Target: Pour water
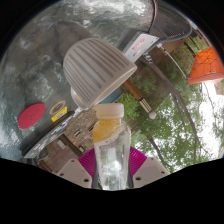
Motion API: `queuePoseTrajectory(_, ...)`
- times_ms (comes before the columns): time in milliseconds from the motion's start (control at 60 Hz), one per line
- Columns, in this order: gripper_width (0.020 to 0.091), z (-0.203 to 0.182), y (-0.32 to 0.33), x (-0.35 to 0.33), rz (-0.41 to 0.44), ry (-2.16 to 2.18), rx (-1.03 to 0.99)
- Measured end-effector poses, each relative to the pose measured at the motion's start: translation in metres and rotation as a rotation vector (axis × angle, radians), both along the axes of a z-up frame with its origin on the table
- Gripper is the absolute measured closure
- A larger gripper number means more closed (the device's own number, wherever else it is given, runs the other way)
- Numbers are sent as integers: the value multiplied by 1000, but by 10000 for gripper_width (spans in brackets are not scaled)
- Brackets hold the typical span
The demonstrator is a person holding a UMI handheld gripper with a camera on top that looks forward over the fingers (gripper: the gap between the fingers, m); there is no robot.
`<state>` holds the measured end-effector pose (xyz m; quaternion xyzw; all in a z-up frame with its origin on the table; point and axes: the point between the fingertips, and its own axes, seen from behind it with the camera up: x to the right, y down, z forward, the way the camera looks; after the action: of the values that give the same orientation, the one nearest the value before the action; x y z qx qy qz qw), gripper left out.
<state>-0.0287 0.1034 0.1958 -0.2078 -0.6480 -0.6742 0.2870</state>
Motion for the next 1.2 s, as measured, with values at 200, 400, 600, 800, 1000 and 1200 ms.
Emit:
queuePoseTrajectory(200, 697, -4, -9, -9, 66, 239, 35)
queuePoseTrajectory(400, 692, 33, -19, 17, 102, 1140, -71)
queuePoseTrajectory(600, 692, -15, -13, 50, 79, 2114, -236)
queuePoseTrajectory(800, 693, -69, 12, 73, -30, 2411, -314)
queuePoseTrajectory(1000, 692, -111, 21, 78, -60, 2454, -361)
queuePoseTrajectory(1200, 692, -116, 19, 79, -40, 2418, -355)
